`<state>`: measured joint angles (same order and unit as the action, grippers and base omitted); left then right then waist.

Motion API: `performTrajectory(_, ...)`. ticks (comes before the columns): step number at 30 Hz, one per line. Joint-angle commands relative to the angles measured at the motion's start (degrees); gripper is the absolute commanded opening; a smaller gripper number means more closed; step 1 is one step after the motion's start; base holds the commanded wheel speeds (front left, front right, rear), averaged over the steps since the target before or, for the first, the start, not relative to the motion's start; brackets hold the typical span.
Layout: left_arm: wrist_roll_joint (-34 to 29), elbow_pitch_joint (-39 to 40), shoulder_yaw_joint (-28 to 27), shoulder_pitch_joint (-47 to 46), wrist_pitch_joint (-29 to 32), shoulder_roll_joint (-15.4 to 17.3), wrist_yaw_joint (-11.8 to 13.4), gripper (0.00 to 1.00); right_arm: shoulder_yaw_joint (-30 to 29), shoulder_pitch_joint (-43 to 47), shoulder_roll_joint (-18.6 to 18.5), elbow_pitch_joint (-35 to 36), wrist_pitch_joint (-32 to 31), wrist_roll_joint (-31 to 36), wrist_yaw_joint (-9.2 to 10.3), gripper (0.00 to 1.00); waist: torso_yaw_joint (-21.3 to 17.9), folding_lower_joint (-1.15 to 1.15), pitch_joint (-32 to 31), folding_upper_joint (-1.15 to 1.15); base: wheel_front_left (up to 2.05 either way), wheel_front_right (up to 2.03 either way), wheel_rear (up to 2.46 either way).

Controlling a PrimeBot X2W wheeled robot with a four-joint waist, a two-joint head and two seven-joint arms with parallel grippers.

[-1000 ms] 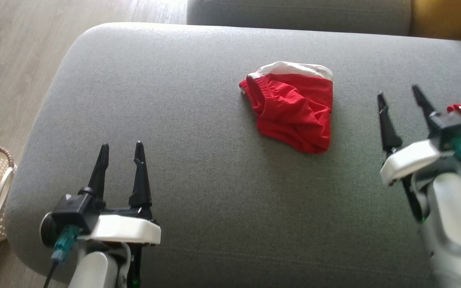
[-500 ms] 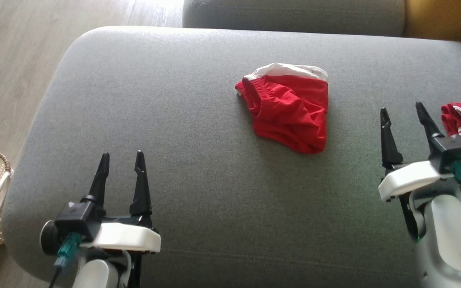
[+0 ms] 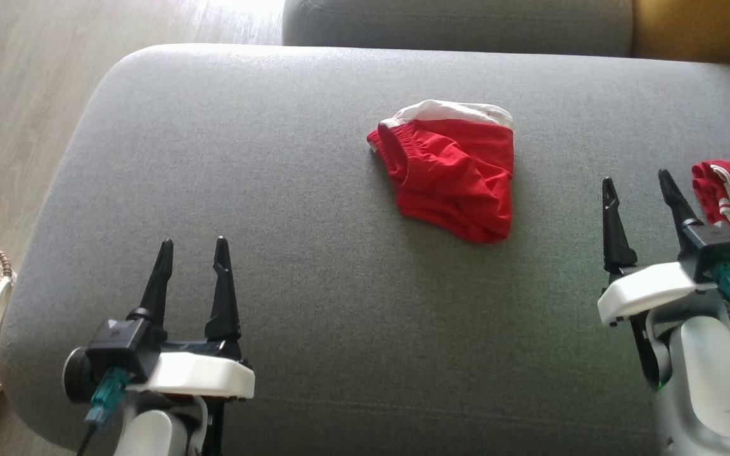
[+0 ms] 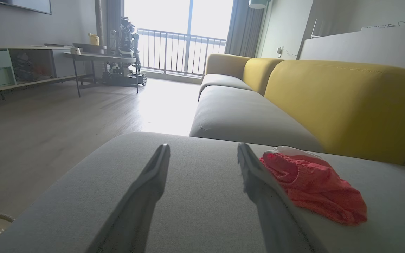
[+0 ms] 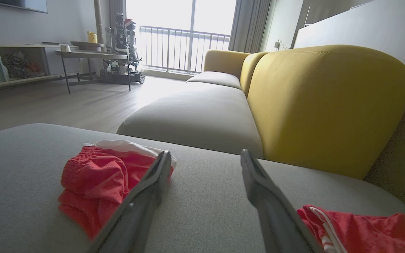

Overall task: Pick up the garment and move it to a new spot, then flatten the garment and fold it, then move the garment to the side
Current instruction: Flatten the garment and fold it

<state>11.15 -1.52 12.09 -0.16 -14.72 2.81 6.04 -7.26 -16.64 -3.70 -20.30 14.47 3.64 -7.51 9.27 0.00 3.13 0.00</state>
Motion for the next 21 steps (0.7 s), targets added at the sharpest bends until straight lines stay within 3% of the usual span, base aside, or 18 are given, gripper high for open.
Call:
performTrajectory(1, -0.8, 2.3, -2.2, -1.5, -0.3, 0.1, -0.1, 1.00, 1.1, -0.3, 0.5, 2.0, 0.5, 0.6, 0.02, 1.00, 0.0, 0.00, 0.0, 0.00, 0.00, 0.00, 0.00)
performTrajectory(11, -0.6, 2.5, -1.4, -1.8, -0.3, 0.1, -0.1, 1.00, 1.1, -0.8, 0.6, 1.2, 0.5, 0.8, 0.02, 1.00, 1.3, 0.00, 0.8, 0.00, 0.00, 0.00, 0.00)
performTrajectory(12, -0.5, 2.5, -1.2, -1.9, -0.3, 0.1, -0.1, 1.00, 1.6, -1.2, 0.3, 0.9, 0.5, 0.9, 0.02, 0.42, 1.7, 0.00, 1.1, 0.00, 0.00, 0.00, 0.00)
performTrajectory(13, -0.4, 2.5, -1.0, -2.1, -0.3, 0.1, -0.2, 1.00, 2.2, -1.8, -0.2, 0.6, 0.5, 0.9, 0.02, 0.00, 2.1, 0.00, 1.5, 0.00, 0.00, 0.00, 0.00)
performTrajectory(21, 0.6, 2.3, 0.8, -3.4, -0.3, 0.1, 0.4, 1.00, 7.1, -8.5, -3.4, -3.2, -0.3, -1.6, 0.02, 0.00, 5.7, 0.00, 5.5, 0.00, 0.00, 0.00, 0.00)
